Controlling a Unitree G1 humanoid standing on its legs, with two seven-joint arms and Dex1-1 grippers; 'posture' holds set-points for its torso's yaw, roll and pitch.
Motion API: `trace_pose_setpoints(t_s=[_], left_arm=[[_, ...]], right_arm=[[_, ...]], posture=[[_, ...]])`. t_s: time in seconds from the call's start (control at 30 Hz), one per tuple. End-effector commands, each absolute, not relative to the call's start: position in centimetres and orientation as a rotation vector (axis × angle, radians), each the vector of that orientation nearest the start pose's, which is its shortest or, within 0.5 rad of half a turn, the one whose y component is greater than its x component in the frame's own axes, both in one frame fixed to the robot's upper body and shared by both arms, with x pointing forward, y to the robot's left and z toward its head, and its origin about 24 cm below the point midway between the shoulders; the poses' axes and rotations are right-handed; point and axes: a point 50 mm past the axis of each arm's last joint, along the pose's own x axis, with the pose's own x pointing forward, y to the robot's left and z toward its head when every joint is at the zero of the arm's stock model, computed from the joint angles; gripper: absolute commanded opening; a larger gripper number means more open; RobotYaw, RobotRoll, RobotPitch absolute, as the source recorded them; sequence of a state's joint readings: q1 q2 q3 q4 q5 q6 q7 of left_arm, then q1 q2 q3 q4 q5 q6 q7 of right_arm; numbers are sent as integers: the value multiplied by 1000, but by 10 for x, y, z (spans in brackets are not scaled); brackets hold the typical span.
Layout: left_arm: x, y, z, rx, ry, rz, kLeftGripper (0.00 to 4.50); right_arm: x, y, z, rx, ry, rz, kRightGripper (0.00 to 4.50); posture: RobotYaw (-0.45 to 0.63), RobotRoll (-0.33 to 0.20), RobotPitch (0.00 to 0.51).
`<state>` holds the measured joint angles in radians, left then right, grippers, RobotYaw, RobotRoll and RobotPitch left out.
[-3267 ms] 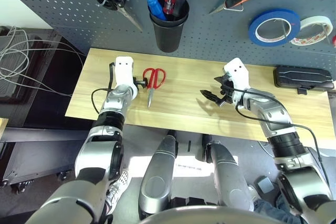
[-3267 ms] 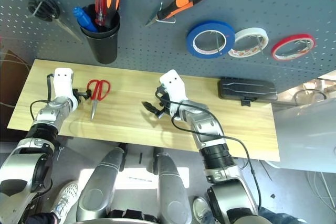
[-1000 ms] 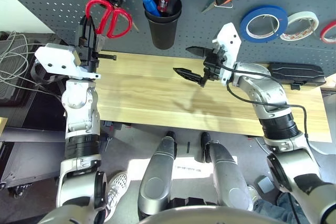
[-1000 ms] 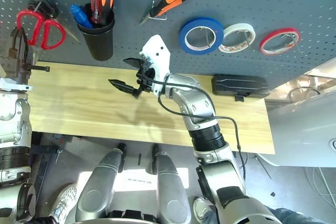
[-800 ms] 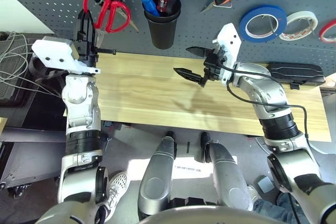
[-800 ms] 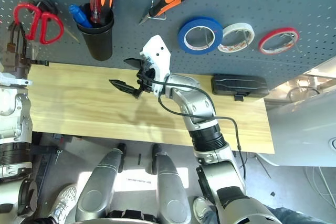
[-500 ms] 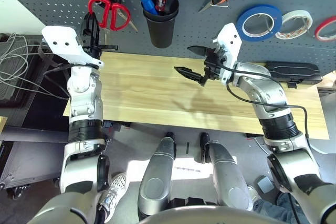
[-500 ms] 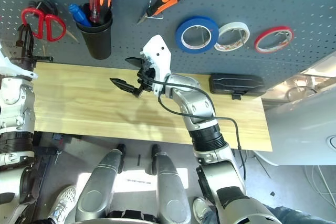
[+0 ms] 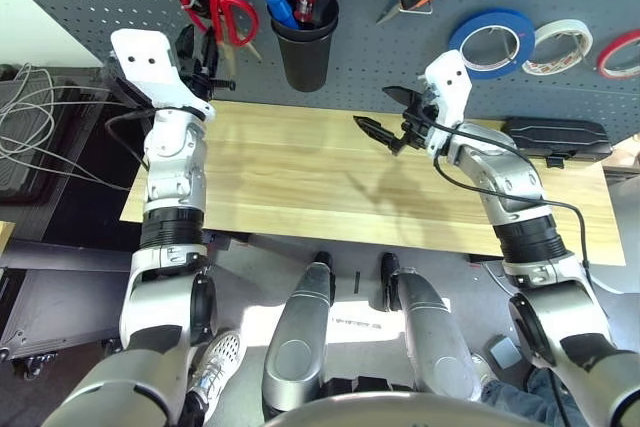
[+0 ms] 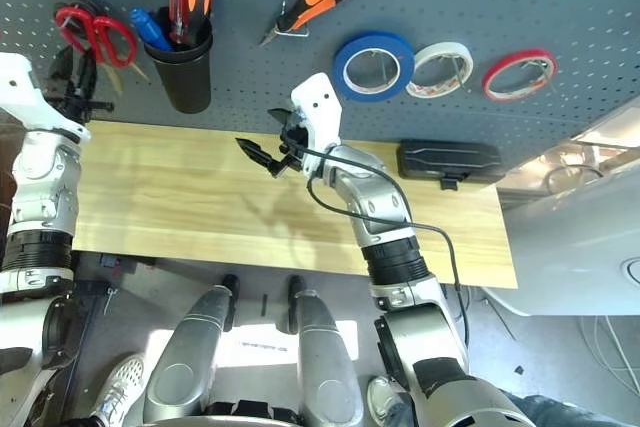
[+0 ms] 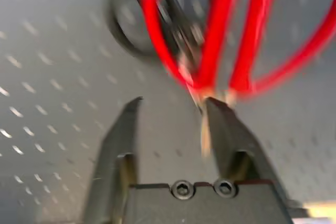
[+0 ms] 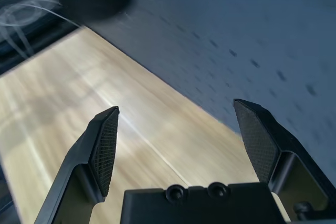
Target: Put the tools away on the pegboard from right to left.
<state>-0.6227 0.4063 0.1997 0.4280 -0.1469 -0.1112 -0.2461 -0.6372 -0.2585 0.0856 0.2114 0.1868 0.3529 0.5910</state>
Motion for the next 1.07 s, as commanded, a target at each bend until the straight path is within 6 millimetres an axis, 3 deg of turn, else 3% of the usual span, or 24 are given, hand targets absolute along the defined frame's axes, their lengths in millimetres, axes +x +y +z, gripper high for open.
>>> trace_pose_setpoints(t_s=[0.03,0.1,0.13,0.4,0.67,0.83,1.07], left_arm=[[346,235,145,219,-173,-134,3726],[343,235,129,207,-79,-148,4376],[340,235,121,216,-43,-150,4467],[332,223,92,224,67,-159,4467],[333,219,76,226,130,-134,4467],[336,217,63,252,190,-117,4467],[339,222,52,272,257,-75,4467]], right_arm=[[341,-128,118,-138,84,695,4500],[339,-134,107,-136,113,664,4500],[339,-138,102,-129,127,629,4500],[345,-184,70,-83,194,316,4500],[348,-233,64,-137,216,80,4500],[350,-253,65,-147,233,21,4500],[350,-266,64,-159,248,14,4500]], posture=[[133,0,346],[136,0,344],[136,0,344],[126,0,352],[88,0,374],[68,0,384],[53,0,375]])
